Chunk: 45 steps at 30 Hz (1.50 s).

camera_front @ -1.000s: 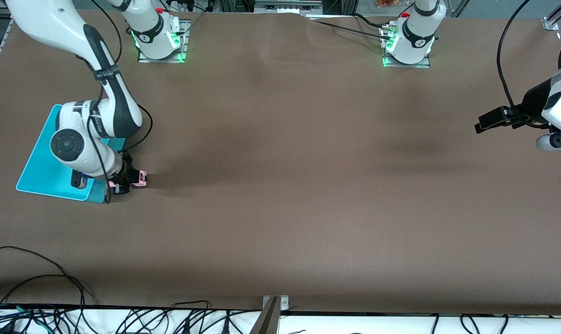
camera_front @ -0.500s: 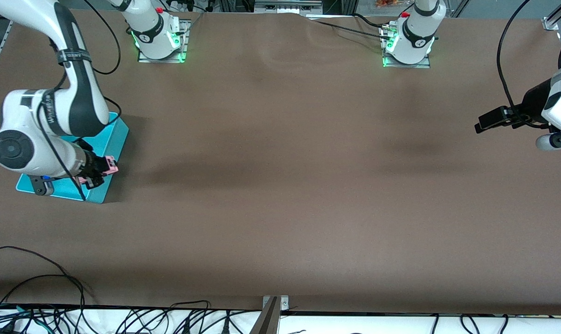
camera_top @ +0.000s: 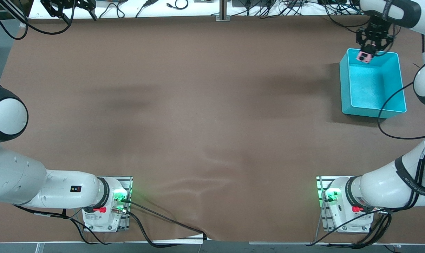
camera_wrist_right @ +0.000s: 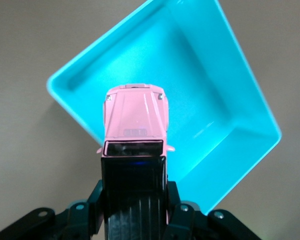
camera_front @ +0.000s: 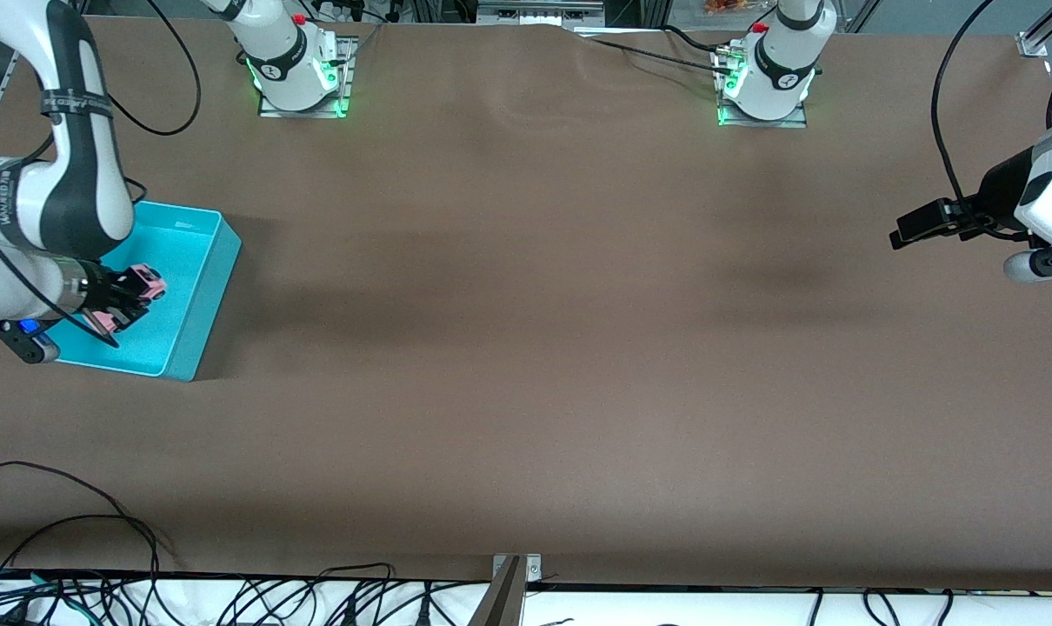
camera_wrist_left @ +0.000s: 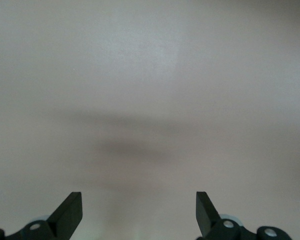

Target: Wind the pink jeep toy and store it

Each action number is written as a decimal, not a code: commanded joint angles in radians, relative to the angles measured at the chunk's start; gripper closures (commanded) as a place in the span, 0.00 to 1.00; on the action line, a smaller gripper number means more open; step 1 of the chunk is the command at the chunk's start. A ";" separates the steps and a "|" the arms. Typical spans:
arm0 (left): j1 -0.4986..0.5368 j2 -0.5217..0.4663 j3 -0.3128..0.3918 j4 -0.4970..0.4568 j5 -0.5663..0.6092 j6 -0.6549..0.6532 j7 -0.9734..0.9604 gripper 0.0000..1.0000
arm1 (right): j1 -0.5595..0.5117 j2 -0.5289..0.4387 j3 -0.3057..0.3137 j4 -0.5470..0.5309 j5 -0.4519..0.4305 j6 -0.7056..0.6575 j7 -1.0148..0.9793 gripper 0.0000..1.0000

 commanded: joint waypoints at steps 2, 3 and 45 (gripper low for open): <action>-0.001 -0.021 -0.002 -0.016 0.024 -0.008 0.014 0.00 | -0.067 -0.013 -0.024 -0.042 0.051 0.002 -0.214 0.82; -0.001 -0.021 -0.003 -0.016 0.024 -0.008 0.016 0.00 | -0.081 -0.013 -0.024 -0.053 0.053 0.012 -0.228 0.82; -0.001 -0.021 -0.003 -0.016 0.024 -0.008 0.016 0.00 | -0.106 -0.044 -0.023 -0.161 0.053 0.089 -0.279 0.00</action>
